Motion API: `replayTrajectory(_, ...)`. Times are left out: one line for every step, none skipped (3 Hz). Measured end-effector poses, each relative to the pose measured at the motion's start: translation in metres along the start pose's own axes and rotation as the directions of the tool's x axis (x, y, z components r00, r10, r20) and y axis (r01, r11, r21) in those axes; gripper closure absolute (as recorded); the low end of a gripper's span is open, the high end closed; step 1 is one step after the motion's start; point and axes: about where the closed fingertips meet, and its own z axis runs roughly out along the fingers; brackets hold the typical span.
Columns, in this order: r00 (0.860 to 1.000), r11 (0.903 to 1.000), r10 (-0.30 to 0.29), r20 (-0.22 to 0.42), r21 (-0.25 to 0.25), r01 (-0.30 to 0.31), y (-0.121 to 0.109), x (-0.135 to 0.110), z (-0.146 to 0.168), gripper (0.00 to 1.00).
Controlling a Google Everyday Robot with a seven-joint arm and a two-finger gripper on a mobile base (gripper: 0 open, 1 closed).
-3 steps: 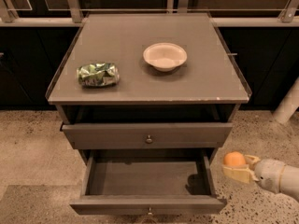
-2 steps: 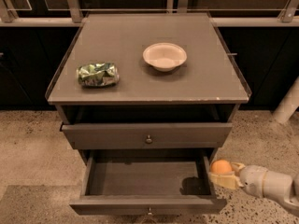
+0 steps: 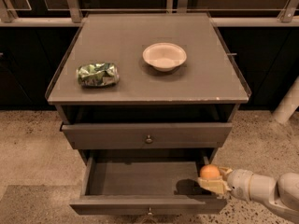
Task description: Place orange into middle drawer
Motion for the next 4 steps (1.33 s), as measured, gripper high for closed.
replayTrajectory(1.0, 0.9996, -0.008, -0.024, -0.026, 0.007, -0.001, 0.009, 0.026, 1.0)
replayTrajectory(0.998, 0.9939, -0.046, -0.047, -0.102, 0.042, 0.008, 0.019, 0.07, 1.0)
replayTrajectory(0.994, 0.9863, -0.064, -0.084, -0.157, 0.05, 0.011, 0.032, 0.105, 1.0)
replayTrajectory(0.993, 0.983, -0.073, -0.094, -0.175, 0.055, 0.015, 0.032, 0.115, 1.0)
